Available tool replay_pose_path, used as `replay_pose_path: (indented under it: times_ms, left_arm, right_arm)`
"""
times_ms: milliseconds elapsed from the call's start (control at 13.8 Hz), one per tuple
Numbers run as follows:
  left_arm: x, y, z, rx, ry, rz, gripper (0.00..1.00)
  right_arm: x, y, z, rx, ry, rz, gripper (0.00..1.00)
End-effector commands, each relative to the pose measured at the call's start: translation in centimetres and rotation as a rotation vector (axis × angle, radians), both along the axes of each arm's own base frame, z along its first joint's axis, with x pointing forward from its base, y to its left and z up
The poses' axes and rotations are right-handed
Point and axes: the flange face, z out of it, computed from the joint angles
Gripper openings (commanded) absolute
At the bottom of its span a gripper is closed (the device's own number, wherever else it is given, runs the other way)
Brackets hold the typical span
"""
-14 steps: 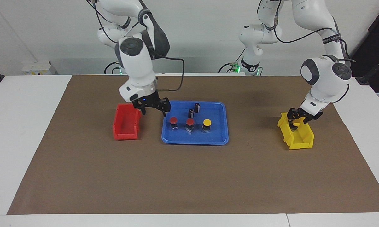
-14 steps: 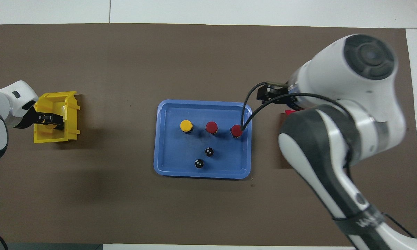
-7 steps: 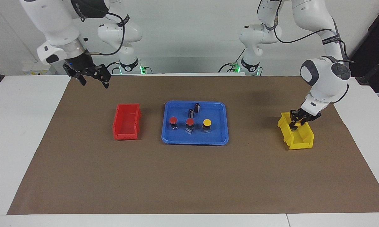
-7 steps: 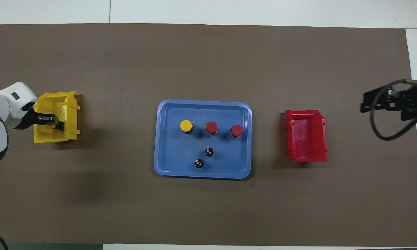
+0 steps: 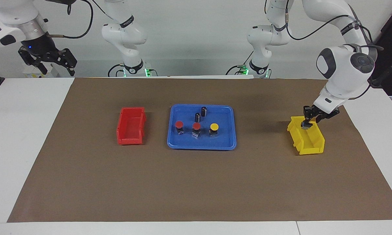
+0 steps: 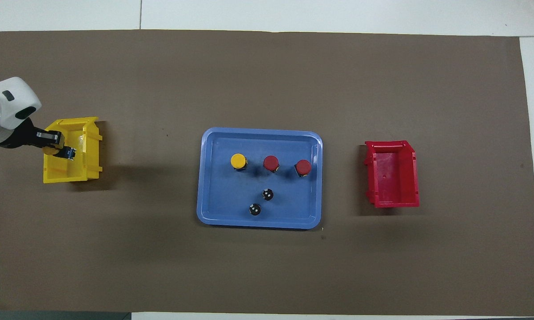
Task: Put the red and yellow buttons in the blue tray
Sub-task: 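Carry the second yellow button into the tray with the left gripper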
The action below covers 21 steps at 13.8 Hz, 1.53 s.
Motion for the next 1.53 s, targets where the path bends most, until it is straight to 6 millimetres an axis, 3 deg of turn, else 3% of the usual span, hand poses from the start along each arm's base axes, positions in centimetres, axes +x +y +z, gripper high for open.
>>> replay_pose_path:
  times_ms: [0, 218, 436, 509, 726, 872, 1453]
  left_arm:
    - [-2.0, -10.0, -0.1, 0.013, -0.028, 0.117, 0.02]
    - [-5.2, -19.2, -1.2, -0.080, -0.051, 0.186, 0.02]
    - [-7.2, -24.8, -3.9, -0.132, -0.094, 0.222, 0.02]
    - [-7.4, -25.8, -5.4, -0.139, -0.103, 0.233, 0.02]
    - [-7.6, -25.9, -8.1, -0.134, -0.099, 0.227, 0.02]
    - [-8.1, -27.2, -10.0, -0.143, -0.112, 0.215, 0.02]
    - [-8.5, -27.3, -11.2, -0.132, -0.097, 0.214, 0.03]
  right_arm:
    - [0.5, -0.1, -0.9, -0.009, 0.002, 0.022, 1.00]
    - [0.2, 0.1, -1.2, 0.001, 0.019, 0.020, 1.00]
    - [0.2, 0.4, -1.4, 0.011, 0.030, 0.024, 1.00]
    - [0.1, 0.4, -1.6, 0.023, 0.031, 0.022, 1.00]
    - [0.0, 0.3, -2.0, 0.032, 0.039, 0.017, 1.00]
    - [0.0, 0.8, -2.2, 0.066, 0.032, 0.002, 1.00]
    - [0.0, 1.8, -2.3, 0.070, 0.041, -0.001, 1.00]
